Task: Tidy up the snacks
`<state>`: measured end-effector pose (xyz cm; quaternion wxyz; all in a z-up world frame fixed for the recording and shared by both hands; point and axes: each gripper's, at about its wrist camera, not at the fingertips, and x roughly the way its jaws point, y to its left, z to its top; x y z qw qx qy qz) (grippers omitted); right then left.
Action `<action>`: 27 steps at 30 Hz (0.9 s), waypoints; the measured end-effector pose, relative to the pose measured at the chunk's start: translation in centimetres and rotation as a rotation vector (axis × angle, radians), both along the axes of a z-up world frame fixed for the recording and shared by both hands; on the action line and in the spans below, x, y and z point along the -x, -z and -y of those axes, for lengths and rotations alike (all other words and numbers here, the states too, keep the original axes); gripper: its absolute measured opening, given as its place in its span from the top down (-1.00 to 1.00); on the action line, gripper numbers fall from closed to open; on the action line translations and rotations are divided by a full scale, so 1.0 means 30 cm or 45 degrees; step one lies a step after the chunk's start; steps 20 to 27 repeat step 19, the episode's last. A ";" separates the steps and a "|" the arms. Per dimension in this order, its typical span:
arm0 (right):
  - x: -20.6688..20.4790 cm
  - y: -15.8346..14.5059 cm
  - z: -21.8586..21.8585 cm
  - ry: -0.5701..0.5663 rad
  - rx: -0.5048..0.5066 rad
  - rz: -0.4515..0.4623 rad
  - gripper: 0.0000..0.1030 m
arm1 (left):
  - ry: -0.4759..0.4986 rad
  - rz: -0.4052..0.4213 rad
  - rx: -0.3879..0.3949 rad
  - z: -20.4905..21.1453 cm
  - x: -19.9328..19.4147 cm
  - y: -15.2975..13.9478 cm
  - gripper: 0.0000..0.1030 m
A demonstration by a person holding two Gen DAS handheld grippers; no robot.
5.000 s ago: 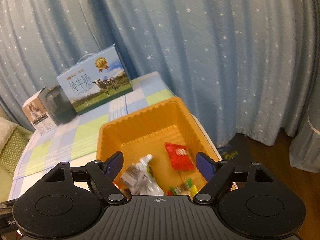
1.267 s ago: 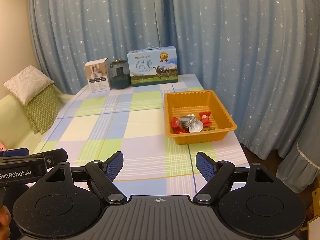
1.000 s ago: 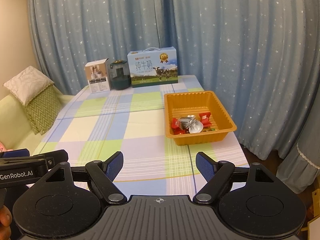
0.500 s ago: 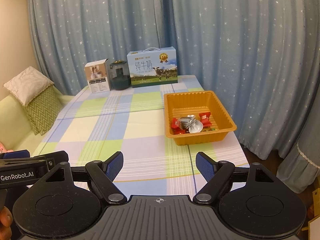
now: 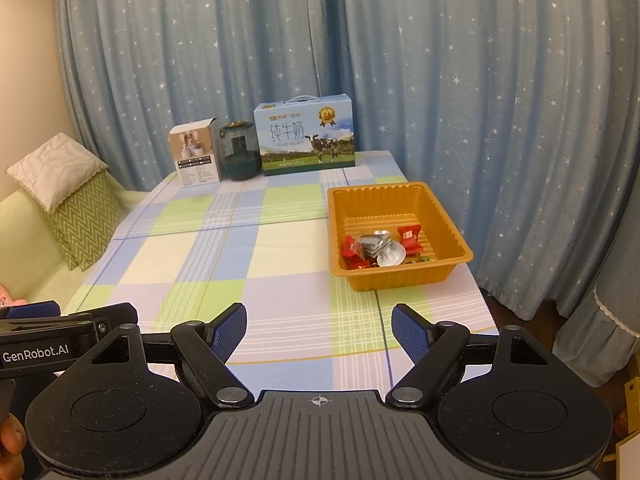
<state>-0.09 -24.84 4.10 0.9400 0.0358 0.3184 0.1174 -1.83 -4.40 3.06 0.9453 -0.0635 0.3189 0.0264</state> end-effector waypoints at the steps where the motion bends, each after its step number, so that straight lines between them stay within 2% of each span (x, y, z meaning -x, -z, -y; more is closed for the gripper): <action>1: 0.000 0.000 0.000 0.000 0.000 0.000 -0.54 | 0.000 0.000 -0.001 0.001 -0.001 -0.001 -1.00; 27: -0.007 -0.002 0.002 0.006 -0.008 0.004 -0.54 | -0.002 0.009 0.014 -0.009 0.003 0.013 -1.00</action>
